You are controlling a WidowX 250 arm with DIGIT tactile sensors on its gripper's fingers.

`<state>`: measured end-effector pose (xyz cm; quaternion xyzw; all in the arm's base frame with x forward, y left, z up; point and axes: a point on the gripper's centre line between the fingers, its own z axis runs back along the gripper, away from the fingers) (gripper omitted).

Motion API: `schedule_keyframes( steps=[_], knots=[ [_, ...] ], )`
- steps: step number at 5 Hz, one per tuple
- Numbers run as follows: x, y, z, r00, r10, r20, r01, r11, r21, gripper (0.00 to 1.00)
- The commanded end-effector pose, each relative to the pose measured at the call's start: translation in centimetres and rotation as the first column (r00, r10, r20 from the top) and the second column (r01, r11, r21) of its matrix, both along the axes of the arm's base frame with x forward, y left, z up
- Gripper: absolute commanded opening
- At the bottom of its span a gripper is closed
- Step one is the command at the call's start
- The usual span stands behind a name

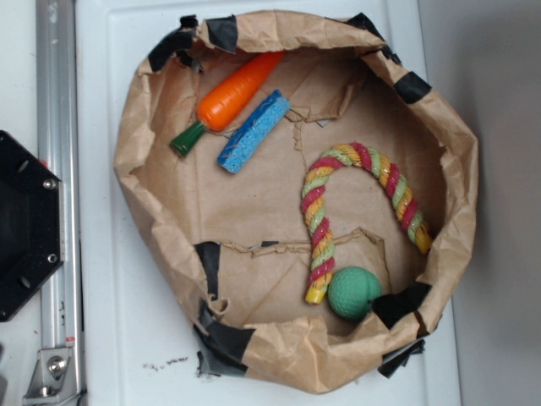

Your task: Grab the blue sponge.

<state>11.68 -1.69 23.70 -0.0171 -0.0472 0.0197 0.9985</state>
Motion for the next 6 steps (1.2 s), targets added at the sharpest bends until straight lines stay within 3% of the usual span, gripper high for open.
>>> schedule_keyframes(
  steps=[1, 2, 3, 4, 6],
  knots=[
    [0.0, 0.0, 0.0, 1.000, 0.000, 0.000, 0.000, 1.000, 0.000, 1.00],
    [4.9, 1.9, -4.0, 0.988, 0.101, 0.115, -0.098, 0.995, -0.033, 1.00],
    [8.5, 2.9, -5.8, 0.981, 0.122, 0.150, -0.105, 0.988, -0.113, 1.00],
    [11.4, 3.2, -8.4, 0.966, 0.240, 0.094, -0.231, 0.968, -0.096, 1.00],
    [12.2, 2.9, -14.2, 0.877, 0.469, -0.103, -0.479, 0.872, -0.105, 1.00]
  ],
)
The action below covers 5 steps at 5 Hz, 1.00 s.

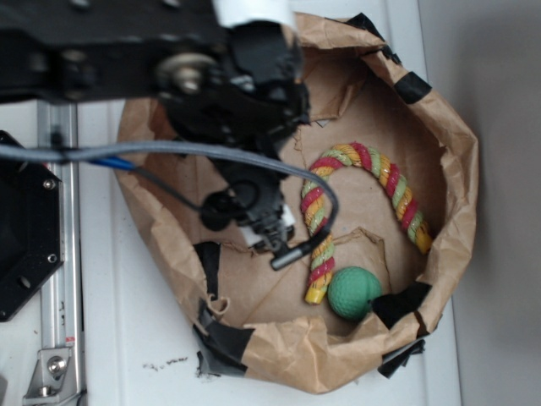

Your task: Grab the blue sponge.

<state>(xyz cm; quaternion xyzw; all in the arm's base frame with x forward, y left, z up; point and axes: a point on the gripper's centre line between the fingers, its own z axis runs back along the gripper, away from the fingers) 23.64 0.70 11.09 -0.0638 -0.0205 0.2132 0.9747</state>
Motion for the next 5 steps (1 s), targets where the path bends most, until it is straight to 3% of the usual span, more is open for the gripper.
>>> schedule_keyframes(
  steps=[1, 2, 3, 4, 5],
  knots=[
    [-1.1, 1.0, -3.7, 0.991, 0.119, -0.062, -0.118, 0.993, 0.018, 1.00],
    [-1.1, 2.4, -5.9, 0.995, 0.089, -0.042, -0.088, 0.996, 0.029, 1.00],
    [-0.3, 2.9, -7.5, 0.999, -0.047, 0.028, 0.046, 0.998, 0.038, 1.00],
    [0.7, 2.8, -7.5, 0.996, -0.087, 0.021, 0.086, 0.995, 0.051, 1.00],
    [1.3, 3.8, -7.4, 0.998, -0.052, 0.018, 0.050, 0.995, 0.086, 0.00]
  ],
)
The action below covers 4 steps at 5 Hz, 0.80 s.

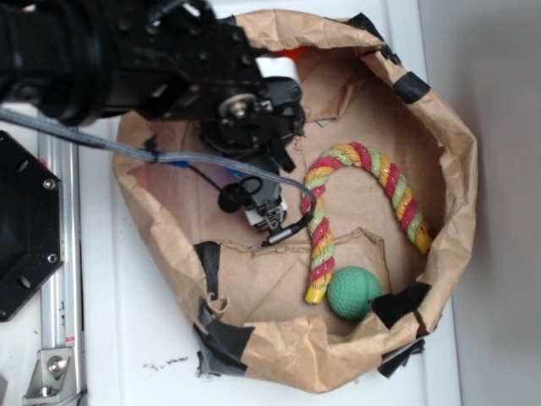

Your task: Grab the blue sponge.

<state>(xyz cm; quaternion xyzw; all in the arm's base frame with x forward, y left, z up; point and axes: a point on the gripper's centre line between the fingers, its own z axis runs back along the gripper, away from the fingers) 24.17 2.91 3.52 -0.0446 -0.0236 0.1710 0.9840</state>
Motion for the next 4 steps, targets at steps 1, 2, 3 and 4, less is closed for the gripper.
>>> schedule_keyframes(
  steps=[1, 2, 3, 4],
  knots=[
    [0.90, 2.12, 0.32, 0.999, 0.027, 0.022, -0.027, 0.999, 0.039, 0.00],
    [0.86, 2.23, 0.56, 1.000, 0.025, 0.018, -0.026, 0.998, 0.051, 0.00],
    [0.88, 2.54, 0.63, 0.999, 0.033, 0.015, -0.034, 0.997, 0.063, 0.00],
    [0.84, 2.96, 0.37, 0.999, 0.035, 0.010, -0.036, 0.997, 0.069, 0.00]
  ],
)
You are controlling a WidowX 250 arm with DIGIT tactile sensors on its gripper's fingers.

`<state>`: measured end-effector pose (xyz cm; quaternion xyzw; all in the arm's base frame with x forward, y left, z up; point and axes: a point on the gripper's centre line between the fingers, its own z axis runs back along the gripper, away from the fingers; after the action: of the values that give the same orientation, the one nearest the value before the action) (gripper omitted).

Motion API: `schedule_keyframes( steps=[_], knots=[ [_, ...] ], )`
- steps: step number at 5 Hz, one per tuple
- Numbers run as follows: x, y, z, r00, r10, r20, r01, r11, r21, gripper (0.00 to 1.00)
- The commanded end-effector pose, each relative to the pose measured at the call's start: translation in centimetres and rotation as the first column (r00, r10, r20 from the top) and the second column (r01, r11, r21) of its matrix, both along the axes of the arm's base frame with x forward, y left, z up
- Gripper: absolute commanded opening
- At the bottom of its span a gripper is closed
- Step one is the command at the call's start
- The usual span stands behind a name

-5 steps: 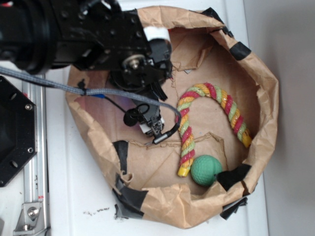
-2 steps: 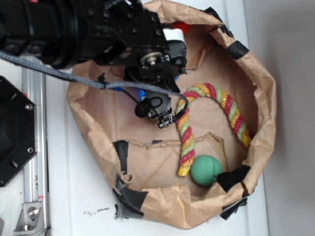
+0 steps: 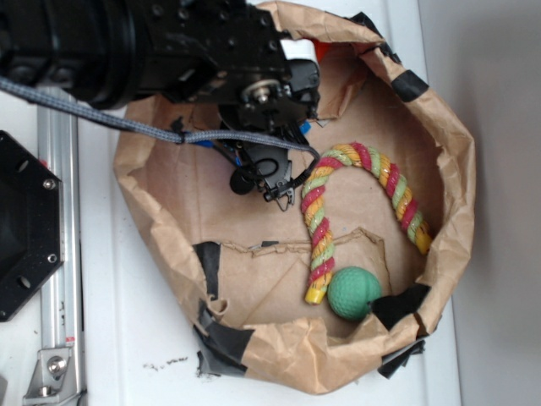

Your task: Grab the blue sponge.

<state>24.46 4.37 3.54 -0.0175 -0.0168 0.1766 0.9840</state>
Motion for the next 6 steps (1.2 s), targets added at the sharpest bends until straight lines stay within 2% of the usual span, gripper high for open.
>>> schedule_keyframes(
  steps=[1, 2, 3, 4, 5, 6],
  knots=[
    [0.4, 1.5, 0.6, 0.999, 0.006, 0.039, -0.006, 1.000, -0.006, 0.00],
    [-0.7, 1.4, 1.9, 0.993, 0.068, 0.092, -0.065, 0.997, -0.037, 1.00],
    [-1.1, 0.9, 1.5, 0.984, 0.159, 0.083, -0.158, 0.987, -0.018, 1.00],
    [-1.3, 0.3, 1.9, 0.976, 0.180, 0.125, -0.180, 0.984, -0.008, 1.00],
    [-0.5, 0.3, 0.3, 0.975, 0.186, 0.118, -0.190, 0.982, 0.019, 1.00],
    [0.5, -0.5, -1.3, 0.983, 0.136, 0.124, -0.136, 0.991, -0.004, 1.00]
  ],
)
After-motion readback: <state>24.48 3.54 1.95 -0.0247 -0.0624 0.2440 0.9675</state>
